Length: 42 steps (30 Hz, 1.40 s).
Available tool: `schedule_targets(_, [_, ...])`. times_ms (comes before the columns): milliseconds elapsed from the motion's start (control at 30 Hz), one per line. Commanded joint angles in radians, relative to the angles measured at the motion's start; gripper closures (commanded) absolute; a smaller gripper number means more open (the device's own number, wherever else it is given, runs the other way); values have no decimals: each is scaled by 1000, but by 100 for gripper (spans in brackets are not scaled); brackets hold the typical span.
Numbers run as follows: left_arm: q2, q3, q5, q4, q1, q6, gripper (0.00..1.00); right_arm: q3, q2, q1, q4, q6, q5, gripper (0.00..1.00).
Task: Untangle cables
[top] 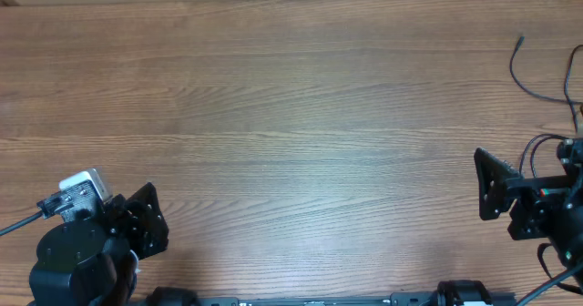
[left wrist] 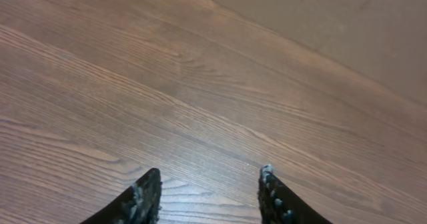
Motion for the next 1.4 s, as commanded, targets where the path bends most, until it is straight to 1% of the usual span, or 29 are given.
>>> schedule_targets(0, [-11, 4, 51, 3, 4, -6, 50, 5, 0, 6, -11, 4, 17, 0])
schedule_targets(33, [-11, 4, 85, 12, 4, -6, 46, 5, 0, 6, -18, 4, 17, 0])
schedule_targets(67, [-11, 4, 117, 22, 4, -6, 45, 5, 0, 6, -25, 4, 17, 0])
schedule_targets(133, [-11, 4, 193, 60, 4, -6, 36, 5, 0, 6, -43, 4, 17, 0])
schedule_targets(167, [-11, 4, 228, 85, 4, -6, 28, 5, 0, 6, -52, 4, 17, 0])
schedule_targets(233, [-11, 4, 308, 146, 4, -11, 3, 5, 0, 6, -69, 4, 17, 0])
schedule_targets(267, [-11, 4, 345, 170, 4, -17, 0, 5, 0, 6, -76, 4, 17, 0])
schedule_targets(367, [-11, 4, 450, 228, 4, -88, 1, 5, 0, 6, -98, 4, 17, 0])
schedule_targets(533, [-11, 4, 534, 251, 4, -247, 1, 5, 0, 6, -124, 4, 17, 0])
schedule_targets(600, [-11, 4, 585, 251, 4, -288, 0, 5, 0, 6, -124, 4, 17, 0])
schedule_targets(633, [-11, 4, 594, 251, 4, -286, 0, 5, 0, 6, -124, 4, 17, 0])
schedule_targets(733, [-10, 4, 529, 270, 4, -286, 0, 5, 0, 6, -124, 4, 17, 0])
schedule_targets(833, [-7, 4, 409, 295, 5, -285, 1, 5, 0, 6, -124, 4, 17, 0])
schedule_targets(867, [-7, 4, 373, 312, 4, -271, 1, 5, 0, 6, -124, 4, 17, 0])
schedule_targets(900, [-7, 4, 340, 349, 4, -228, 1, 5, 0, 6, -124, 4, 17, 0])
schedule_targets(933, [-7, 4, 329, 402, 4, -161, 0, 5, 0, 6, -124, 4, 17, 0])
schedule_targets(1000, [-7, 4, 342, 512, 4, -31, 1, 5, 0, 6, -124, 4, 17, 0])
schedule_targets(1067, [-7, 4, 369, 625, 3, 61, 0, 5, 0, 6, -124, 4, 17, 0])
schedule_targets(1200, [-7, 4, 370, 756, 3, 142, 0, 5, 0, 6, -124, 4, 17, 0])
schedule_targets(1300, [-7, 4, 335, 823, 10, 252, 0, 5, 0, 6, -124, 4, 17, 0])
schedule_targets(1367, [-9, 4, 306, 831, 32, 323, 0, 5, 0, 6, -124, 4, 17, 0])
